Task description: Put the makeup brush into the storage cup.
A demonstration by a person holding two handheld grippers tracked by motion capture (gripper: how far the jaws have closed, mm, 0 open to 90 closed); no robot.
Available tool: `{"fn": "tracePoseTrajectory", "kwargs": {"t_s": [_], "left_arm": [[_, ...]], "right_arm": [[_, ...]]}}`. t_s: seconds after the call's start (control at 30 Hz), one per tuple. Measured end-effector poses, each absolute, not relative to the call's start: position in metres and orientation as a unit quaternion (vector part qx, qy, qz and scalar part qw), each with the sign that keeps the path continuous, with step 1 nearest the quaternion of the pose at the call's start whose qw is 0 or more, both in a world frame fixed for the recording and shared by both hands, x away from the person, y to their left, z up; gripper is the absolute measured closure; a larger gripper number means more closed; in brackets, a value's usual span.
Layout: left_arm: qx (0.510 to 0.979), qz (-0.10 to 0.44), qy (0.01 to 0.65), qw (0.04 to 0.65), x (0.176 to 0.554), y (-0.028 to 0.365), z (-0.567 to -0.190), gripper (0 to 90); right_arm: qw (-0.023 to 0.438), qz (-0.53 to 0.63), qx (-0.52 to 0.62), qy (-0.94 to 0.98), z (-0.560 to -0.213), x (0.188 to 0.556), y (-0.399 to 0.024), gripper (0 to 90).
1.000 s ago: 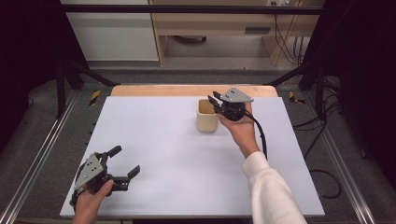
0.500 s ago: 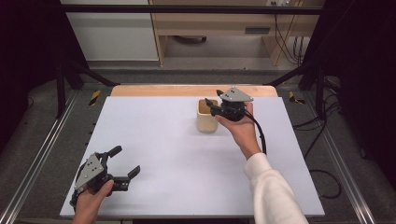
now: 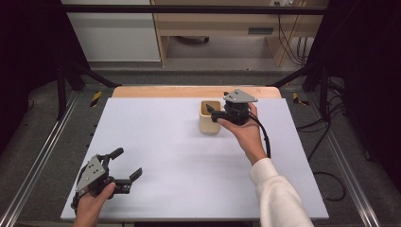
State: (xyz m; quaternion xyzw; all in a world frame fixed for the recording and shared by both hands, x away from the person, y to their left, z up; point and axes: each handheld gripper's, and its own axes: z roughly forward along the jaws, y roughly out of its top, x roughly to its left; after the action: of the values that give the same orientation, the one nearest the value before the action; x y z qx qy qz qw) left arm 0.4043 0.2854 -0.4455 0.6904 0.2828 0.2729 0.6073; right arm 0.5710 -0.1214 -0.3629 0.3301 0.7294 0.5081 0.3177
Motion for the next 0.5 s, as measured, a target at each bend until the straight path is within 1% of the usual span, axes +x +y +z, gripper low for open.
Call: {"fn": "tracePoseTrajectory", "kwargs": {"t_s": [0.13, 0.2, 0.3, 0.5], "left_arm": [[0.690, 0.273, 0.283, 0.607, 0.4043, 0.2858, -0.4455, 0.9], [0.690, 0.274, 0.283, 0.607, 0.4044, 0.2859, -0.4455, 0.8], [0.690, 0.274, 0.283, 0.607, 0.4044, 0.2860, -0.4454, 0.8], [0.690, 0.273, 0.283, 0.607, 0.4044, 0.2860, -0.4453, 0.8]], "right_arm": [[0.319, 0.507, 0.335, 0.727, -0.3602, 0.5685, -0.1213, 12.6], [0.310, 0.510, 0.343, 0.725, -0.3590, 0.5683, -0.1218, 10.7], [0.308, 0.507, 0.347, 0.726, -0.3581, 0.5673, -0.1224, 7.9], [0.318, 0.510, 0.346, 0.720, -0.3588, 0.5632, -0.1241, 7.3]]}}
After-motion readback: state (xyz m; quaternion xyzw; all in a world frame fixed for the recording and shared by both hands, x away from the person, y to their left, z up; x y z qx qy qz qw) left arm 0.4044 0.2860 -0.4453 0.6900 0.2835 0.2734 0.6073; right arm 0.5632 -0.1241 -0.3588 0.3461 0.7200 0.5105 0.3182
